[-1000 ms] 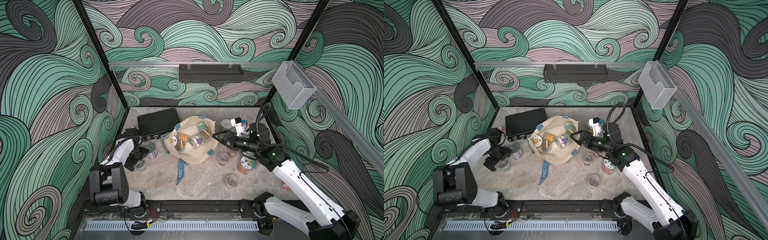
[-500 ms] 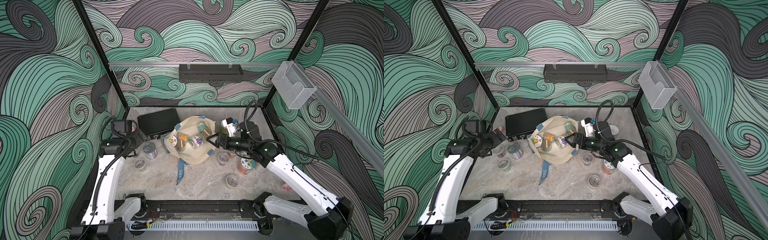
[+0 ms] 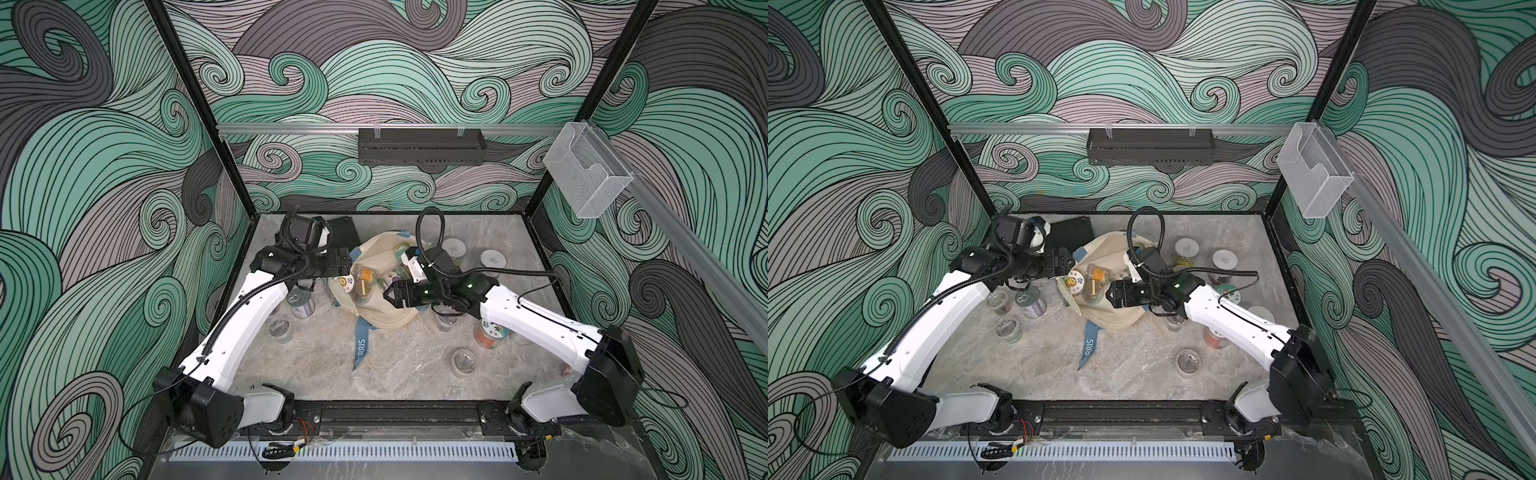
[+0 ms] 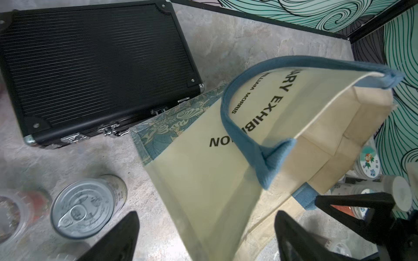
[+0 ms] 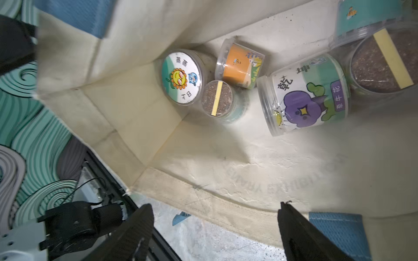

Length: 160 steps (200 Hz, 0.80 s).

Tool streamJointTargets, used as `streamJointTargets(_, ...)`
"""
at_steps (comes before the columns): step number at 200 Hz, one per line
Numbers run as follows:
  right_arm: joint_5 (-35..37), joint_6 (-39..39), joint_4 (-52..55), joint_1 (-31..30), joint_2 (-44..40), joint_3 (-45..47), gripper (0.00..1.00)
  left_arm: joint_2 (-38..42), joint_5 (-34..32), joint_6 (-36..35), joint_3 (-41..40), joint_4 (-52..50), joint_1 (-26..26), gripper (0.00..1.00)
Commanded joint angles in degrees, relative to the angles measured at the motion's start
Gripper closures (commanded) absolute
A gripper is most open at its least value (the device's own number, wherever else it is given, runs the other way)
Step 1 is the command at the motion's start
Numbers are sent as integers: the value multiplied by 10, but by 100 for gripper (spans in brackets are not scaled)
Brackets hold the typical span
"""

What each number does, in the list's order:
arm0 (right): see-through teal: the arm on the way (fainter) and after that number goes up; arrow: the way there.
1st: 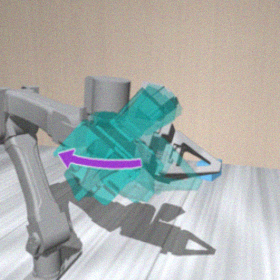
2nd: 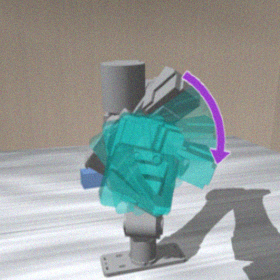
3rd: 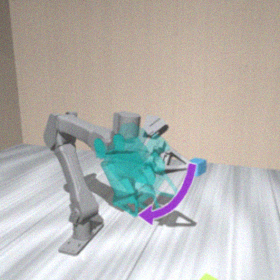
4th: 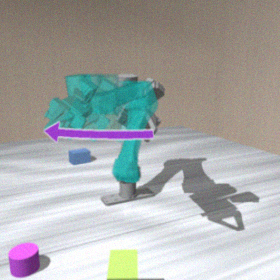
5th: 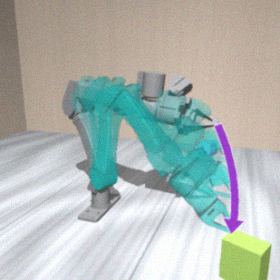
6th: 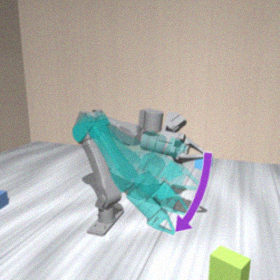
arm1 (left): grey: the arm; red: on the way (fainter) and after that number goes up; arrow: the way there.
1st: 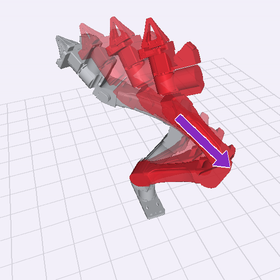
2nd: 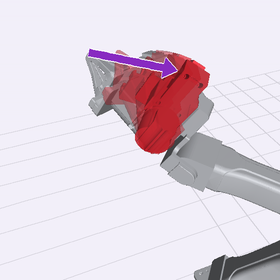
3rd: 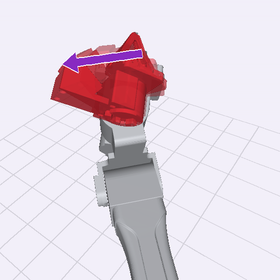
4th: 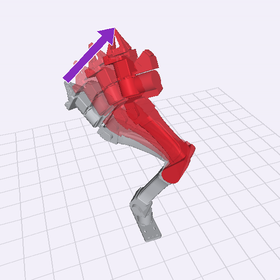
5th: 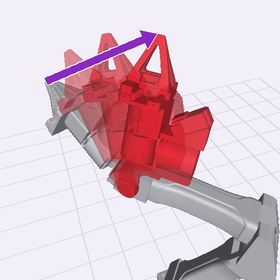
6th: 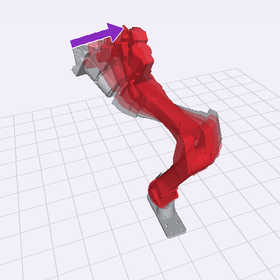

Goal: Take out the seed jars from the canvas bag
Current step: Place the seed jar at the center of the board, then pick up the seed jar from the canvas bag.

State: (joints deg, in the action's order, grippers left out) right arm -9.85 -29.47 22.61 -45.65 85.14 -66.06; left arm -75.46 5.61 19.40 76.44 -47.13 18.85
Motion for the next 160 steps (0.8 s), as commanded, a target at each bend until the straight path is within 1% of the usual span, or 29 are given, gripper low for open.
streamJointTargets(1,54,37,-18,-18,46,-35,13,-8,43,-39,-2,43,3,16)
streamJointTargets(13,64,46,-18,-28,77,-54,15,-13,39,-46,-9,53,3,21)
streamJointTargets(28,76,58,-18,-40,115,-82,16,-14,35,-60,-23,71,3,23)
streamJointTargets(45,89,70,-17,-54,154,-115,17,-13,23,-66,-38,86,2,24)
streamJointTargets(72,110,83,-14,-71,209,-164,20,-3,26,-69,-65,120,1,24)
streamJointTargets(97,136,89,-16,-76,248,-188,25,2,26,-69,-73,125,-4,24)
streamJointTargets(114,150,91,-18,-77,270,-198,25,7,26,-63,-79,129,-11,24)
streamJointTargets(160,172,96,-18,-76,327,-230,25,17,60,-52,-97,151,-28,24)
